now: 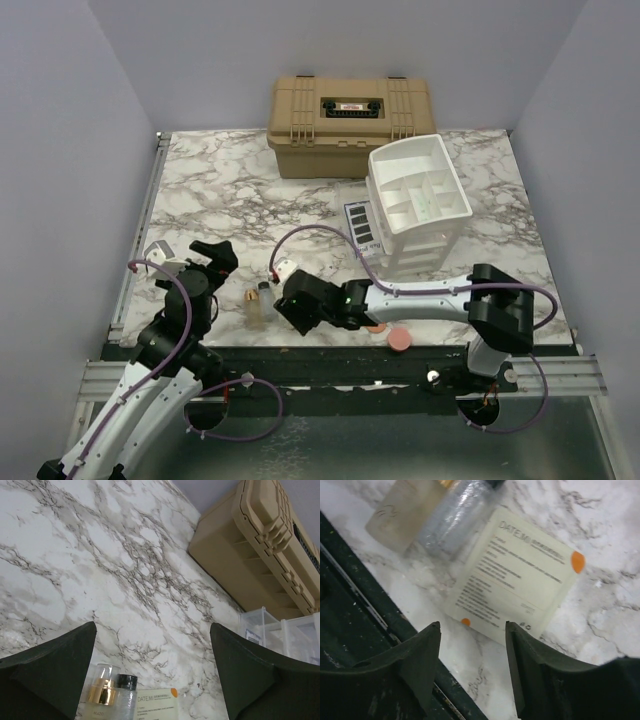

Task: Organize the makeup
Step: Pick up the makeup from the corner of the board.

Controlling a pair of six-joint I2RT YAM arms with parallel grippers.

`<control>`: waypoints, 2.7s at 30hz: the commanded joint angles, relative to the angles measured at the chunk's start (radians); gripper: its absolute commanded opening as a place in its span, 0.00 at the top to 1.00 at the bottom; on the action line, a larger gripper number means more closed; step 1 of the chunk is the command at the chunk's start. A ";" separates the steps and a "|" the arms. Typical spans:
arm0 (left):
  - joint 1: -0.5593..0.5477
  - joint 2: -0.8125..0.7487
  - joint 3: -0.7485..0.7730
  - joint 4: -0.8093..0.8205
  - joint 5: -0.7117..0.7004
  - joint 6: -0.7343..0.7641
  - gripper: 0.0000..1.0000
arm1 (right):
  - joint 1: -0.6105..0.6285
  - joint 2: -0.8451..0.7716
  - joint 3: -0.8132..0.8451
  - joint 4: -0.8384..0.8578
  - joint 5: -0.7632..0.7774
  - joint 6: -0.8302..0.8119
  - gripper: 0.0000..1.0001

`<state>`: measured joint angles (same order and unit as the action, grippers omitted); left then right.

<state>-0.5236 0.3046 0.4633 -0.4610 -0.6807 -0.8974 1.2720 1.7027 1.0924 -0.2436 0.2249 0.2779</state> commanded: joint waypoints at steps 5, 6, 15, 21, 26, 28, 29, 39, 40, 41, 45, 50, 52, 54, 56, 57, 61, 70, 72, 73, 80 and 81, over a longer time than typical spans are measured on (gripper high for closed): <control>0.005 -0.074 0.042 -0.068 -0.108 0.015 0.03 | 0.094 0.146 0.075 0.076 0.013 -0.108 0.36; 0.005 -0.089 0.045 -0.076 -0.118 0.019 0.03 | 0.096 0.164 0.085 0.071 0.025 -0.119 0.36; 0.005 -0.118 0.048 -0.118 -0.128 -0.003 0.03 | 0.106 0.254 0.131 -0.007 0.195 -0.163 0.39; 0.006 -0.118 0.047 -0.119 -0.129 0.000 0.03 | 0.106 0.254 0.086 -0.022 0.216 -0.135 0.68; 0.005 -0.125 0.043 -0.119 -0.127 -0.002 0.03 | 0.106 0.251 0.051 -0.024 0.190 -0.078 0.87; 0.005 -0.123 0.041 -0.119 -0.124 -0.007 0.03 | 0.107 0.242 0.044 -0.021 0.202 -0.059 0.93; 0.005 -0.122 0.040 -0.119 -0.121 -0.009 0.03 | 0.106 0.231 0.042 -0.017 0.215 -0.049 0.96; 0.005 -0.060 0.036 -0.072 -0.060 0.015 0.02 | 0.099 0.107 0.077 -0.030 0.286 -0.047 0.99; 0.005 -0.050 0.035 -0.065 -0.051 0.022 0.02 | 0.095 0.099 0.078 -0.039 0.285 -0.045 0.99; 0.005 -0.041 0.035 -0.059 -0.041 0.026 0.02 | 0.092 0.089 0.075 -0.042 0.288 -0.045 0.99; 0.005 0.004 0.029 -0.011 0.023 0.063 0.02 | 0.073 0.048 0.062 -0.051 0.276 -0.043 0.99; 0.005 0.096 0.045 0.040 0.092 0.121 0.02 | 0.062 0.032 0.040 -0.057 0.226 -0.025 0.53; 0.005 0.141 0.061 0.066 0.127 0.187 0.01 | 0.041 0.010 0.008 -0.042 0.155 0.023 0.45; 0.006 0.210 0.100 0.074 0.170 0.268 0.01 | -0.009 -0.037 -0.038 -0.027 0.063 0.131 0.45; 0.011 0.299 0.144 0.079 0.226 0.332 0.01 | -0.030 -0.089 -0.070 -0.008 0.017 0.190 0.44; 0.017 0.342 0.166 0.091 0.302 0.361 0.01 | -0.031 -0.105 -0.072 -0.006 0.008 0.214 0.43; 0.127 0.580 0.247 0.132 0.629 0.427 0.01 | -0.031 -0.113 -0.050 -0.093 0.072 0.437 0.42; 0.276 0.949 0.423 0.124 1.211 0.592 0.02 | -0.023 -0.201 -0.168 0.020 0.190 0.683 0.42; 0.276 0.997 0.433 0.121 1.256 0.616 0.03 | -0.004 -0.207 -0.193 0.047 0.251 0.772 0.42; 0.276 1.015 0.436 0.117 1.271 0.628 0.03 | 0.013 -0.202 -0.207 0.066 0.286 0.829 0.41; 0.253 1.159 0.418 0.079 1.259 0.712 0.05 | 0.093 -0.064 -0.184 0.065 0.408 1.143 0.41; 0.244 1.169 0.413 0.078 1.239 0.720 0.04 | 0.096 -0.056 -0.185 0.058 0.417 1.186 0.41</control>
<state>-0.2577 1.4322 0.8879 -0.3462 0.5446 -0.2565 1.3437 1.5887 0.8848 -0.1844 0.5198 1.2236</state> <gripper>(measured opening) 0.957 0.591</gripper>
